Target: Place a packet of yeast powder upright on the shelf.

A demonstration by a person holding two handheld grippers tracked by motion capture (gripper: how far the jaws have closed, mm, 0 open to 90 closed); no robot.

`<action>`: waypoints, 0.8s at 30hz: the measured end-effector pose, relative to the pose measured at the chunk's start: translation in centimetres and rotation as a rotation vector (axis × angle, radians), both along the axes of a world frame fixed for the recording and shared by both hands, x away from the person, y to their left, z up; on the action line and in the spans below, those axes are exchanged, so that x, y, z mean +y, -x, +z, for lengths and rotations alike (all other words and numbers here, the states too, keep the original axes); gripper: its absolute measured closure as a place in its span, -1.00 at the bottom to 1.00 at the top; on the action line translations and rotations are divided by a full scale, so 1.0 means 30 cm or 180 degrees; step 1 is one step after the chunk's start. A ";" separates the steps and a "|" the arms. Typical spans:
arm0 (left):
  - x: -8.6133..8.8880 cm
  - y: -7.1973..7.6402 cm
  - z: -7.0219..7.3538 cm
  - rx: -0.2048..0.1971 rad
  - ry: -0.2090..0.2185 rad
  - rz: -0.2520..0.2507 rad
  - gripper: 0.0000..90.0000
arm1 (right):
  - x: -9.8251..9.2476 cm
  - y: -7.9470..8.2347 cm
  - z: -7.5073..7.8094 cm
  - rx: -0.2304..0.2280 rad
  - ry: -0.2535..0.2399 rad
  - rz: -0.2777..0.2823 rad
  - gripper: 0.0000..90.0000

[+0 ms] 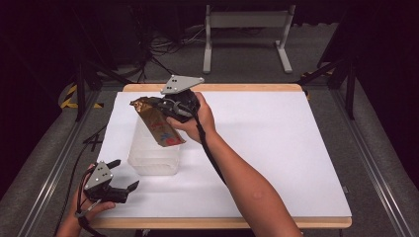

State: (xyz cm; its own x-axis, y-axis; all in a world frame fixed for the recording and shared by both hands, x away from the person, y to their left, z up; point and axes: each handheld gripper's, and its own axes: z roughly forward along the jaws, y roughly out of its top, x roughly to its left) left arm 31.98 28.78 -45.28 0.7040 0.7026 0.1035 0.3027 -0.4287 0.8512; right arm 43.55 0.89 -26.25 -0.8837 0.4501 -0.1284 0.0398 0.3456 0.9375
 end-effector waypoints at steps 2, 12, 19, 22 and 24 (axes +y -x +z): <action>0.000 0.000 0.000 -0.0003 -0.0001 0.0002 -0.91 | 0.016 -0.002 -0.008 0.0032 -0.0009 0.0027 0.99; -0.003 -0.002 -0.002 0.0009 -0.0017 -0.0008 -0.91 | 0.073 -0.011 -0.045 0.0055 -0.0017 0.0043 0.99; -0.002 -0.003 -0.004 0.0014 0.0002 -0.0011 -0.91 | 0.100 -0.025 -0.078 0.0105 -0.0085 0.0006 0.99; 0.001 -0.004 -0.004 0.0008 0.0009 -0.0021 -0.91 | 0.109 -0.023 -0.093 0.0123 -0.0093 0.0010 0.99; 0.001 -0.004 -0.004 0.0005 0.0006 -0.0021 -0.91 | 0.113 -0.019 -0.102 0.0130 -0.0091 0.0017 0.99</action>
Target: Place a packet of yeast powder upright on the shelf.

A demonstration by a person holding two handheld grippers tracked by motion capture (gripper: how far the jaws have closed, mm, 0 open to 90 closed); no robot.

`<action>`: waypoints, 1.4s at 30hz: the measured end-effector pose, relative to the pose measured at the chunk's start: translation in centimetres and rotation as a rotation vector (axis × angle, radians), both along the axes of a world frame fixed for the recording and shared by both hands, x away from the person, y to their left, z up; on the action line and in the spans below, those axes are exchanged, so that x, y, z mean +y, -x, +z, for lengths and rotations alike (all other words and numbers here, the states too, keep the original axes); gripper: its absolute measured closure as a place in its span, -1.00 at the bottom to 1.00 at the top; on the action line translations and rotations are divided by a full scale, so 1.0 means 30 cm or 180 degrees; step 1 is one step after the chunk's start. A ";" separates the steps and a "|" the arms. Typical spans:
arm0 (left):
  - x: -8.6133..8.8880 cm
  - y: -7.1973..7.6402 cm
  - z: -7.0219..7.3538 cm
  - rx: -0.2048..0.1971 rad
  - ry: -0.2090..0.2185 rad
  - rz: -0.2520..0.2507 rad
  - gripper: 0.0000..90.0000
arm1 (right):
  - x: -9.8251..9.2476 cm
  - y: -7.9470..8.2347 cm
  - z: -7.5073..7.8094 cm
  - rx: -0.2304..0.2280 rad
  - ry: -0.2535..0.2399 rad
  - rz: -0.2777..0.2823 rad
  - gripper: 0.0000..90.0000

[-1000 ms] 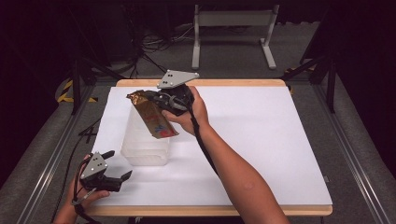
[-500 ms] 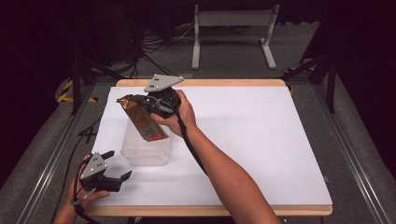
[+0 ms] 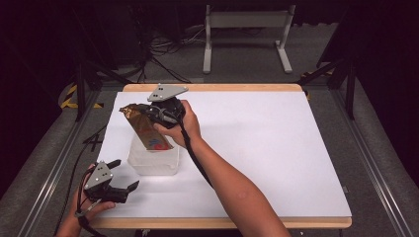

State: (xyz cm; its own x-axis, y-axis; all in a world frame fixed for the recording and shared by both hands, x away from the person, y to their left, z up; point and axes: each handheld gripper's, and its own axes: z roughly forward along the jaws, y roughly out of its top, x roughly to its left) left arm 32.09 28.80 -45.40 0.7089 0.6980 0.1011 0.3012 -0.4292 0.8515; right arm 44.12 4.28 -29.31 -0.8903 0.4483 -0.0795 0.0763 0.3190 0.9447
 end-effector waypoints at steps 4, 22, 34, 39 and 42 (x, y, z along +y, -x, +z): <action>0.000 0.001 0.001 0.0002 -0.0005 -0.0003 -0.91 | 0.001 0.004 -0.012 -0.0001 0.0020 0.0016 0.98; -0.002 0.000 0.000 -0.0002 -0.0016 0.0013 -0.92 | -0.048 0.033 -0.099 0.0054 0.0149 0.0086 0.97; -0.005 0.001 0.002 0.0003 -0.0029 0.0010 -0.92 | -0.097 0.047 -0.114 0.0068 0.0166 0.0113 0.96; -0.005 0.000 0.001 0.0010 -0.0044 0.0010 -0.92 | -0.122 0.056 -0.114 0.0053 0.0201 0.0118 0.95; -0.006 0.001 0.002 0.0004 -0.0047 0.0006 -0.92 | -0.140 0.063 -0.117 0.0032 0.0222 0.0104 0.95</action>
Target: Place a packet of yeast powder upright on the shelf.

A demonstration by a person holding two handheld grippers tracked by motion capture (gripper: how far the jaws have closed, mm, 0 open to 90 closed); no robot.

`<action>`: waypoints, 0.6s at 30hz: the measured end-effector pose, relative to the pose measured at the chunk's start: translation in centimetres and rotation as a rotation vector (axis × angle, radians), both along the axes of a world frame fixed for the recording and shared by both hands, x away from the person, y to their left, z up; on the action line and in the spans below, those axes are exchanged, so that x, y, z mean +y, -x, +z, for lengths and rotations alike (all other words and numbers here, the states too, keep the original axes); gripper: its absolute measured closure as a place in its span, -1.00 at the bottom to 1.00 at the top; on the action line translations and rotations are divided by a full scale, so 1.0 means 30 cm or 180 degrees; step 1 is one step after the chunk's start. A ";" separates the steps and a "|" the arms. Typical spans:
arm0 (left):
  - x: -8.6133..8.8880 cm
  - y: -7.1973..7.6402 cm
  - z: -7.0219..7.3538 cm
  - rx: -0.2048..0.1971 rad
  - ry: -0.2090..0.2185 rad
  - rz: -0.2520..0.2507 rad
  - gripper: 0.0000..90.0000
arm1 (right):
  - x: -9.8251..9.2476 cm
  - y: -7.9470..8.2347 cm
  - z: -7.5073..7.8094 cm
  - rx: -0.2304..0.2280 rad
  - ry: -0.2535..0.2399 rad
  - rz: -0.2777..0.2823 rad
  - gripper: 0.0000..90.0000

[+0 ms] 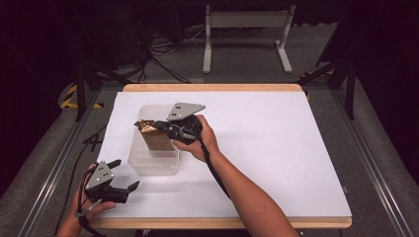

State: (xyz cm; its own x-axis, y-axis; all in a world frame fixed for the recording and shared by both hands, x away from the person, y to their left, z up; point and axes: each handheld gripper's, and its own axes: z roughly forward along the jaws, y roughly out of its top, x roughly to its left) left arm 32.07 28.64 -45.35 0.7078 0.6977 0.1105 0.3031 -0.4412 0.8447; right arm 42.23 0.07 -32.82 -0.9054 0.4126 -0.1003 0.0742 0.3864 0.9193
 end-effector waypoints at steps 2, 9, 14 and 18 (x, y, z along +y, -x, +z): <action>-0.002 0.000 0.001 -0.0003 -0.0003 0.0003 -0.92 | -0.009 0.002 -0.002 -0.0001 0.0004 -0.0014 0.94; -0.004 0.000 0.000 0.0002 0.0000 0.0014 -0.92 | -0.038 0.008 -0.011 0.0016 -0.0006 -0.0037 0.90; -0.005 0.000 0.000 0.0002 -0.0016 0.0007 -0.92 | -0.043 0.016 -0.006 -0.0082 0.0110 -0.0085 0.78; -0.005 0.001 0.001 0.0005 0.0006 0.0011 -0.92 | -0.040 0.030 0.001 -0.0179 0.0239 -0.0114 0.68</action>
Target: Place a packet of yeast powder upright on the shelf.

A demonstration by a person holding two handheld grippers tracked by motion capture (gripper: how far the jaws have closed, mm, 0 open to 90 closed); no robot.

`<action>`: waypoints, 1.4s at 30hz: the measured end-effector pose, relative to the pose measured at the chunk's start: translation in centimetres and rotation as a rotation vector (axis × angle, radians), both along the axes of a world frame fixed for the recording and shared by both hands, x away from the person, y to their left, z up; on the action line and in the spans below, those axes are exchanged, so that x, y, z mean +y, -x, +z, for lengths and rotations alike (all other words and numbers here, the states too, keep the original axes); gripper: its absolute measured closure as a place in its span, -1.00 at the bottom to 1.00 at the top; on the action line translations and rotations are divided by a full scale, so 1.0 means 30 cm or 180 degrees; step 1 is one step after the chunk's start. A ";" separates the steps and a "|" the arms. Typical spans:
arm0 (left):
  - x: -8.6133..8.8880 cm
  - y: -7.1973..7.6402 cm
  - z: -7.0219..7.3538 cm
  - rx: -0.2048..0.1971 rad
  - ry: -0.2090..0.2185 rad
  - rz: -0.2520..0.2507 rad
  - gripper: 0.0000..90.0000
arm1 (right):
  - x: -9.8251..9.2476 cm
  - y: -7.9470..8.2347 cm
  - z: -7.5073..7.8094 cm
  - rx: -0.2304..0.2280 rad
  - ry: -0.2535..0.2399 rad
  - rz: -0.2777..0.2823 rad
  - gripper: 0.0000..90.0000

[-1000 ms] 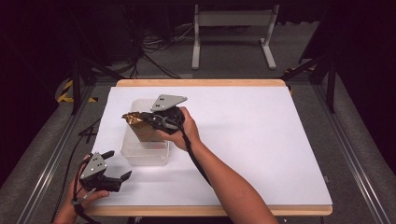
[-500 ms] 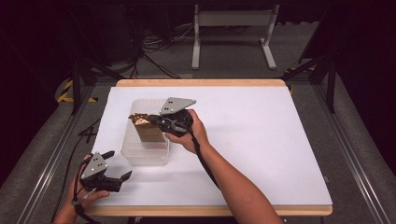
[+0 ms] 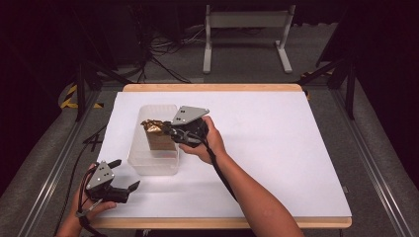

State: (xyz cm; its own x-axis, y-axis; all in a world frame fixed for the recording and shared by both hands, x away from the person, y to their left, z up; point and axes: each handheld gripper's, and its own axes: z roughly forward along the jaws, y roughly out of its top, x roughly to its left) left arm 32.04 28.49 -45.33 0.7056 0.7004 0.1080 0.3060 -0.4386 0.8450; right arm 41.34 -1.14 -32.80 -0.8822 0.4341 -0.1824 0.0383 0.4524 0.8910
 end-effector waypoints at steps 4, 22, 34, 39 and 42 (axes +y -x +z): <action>0.003 -0.001 0.002 -0.0005 0.0004 -0.0004 -0.92 | -0.009 0.006 0.004 -0.0011 0.0094 -0.0051 0.58; -0.001 -0.001 0.001 0.0001 -0.0027 -0.0007 -0.92 | -0.106 0.044 0.036 -0.0141 0.0455 -0.0263 0.28; -0.003 -0.004 0.001 0.0005 -0.0041 -0.0011 -0.92 | -0.195 0.049 0.036 -0.0124 0.0648 -0.0390 0.16; -0.005 -0.004 0.001 0.0000 -0.0051 -0.0009 -0.92 | -0.232 0.054 0.034 -0.0099 0.0729 -0.0429 0.08; -0.005 -0.005 0.001 -0.0003 -0.0059 -0.0009 -0.92 | -0.252 0.058 0.031 -0.0092 0.0755 -0.0484 0.02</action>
State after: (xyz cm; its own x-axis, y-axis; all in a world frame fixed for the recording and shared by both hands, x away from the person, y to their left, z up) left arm 32.18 28.33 -45.31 0.7074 0.6962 0.1216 0.3040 -0.4551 0.8369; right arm 39.61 -8.71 -31.86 -0.8032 0.5033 -0.3188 0.0980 0.6394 0.7626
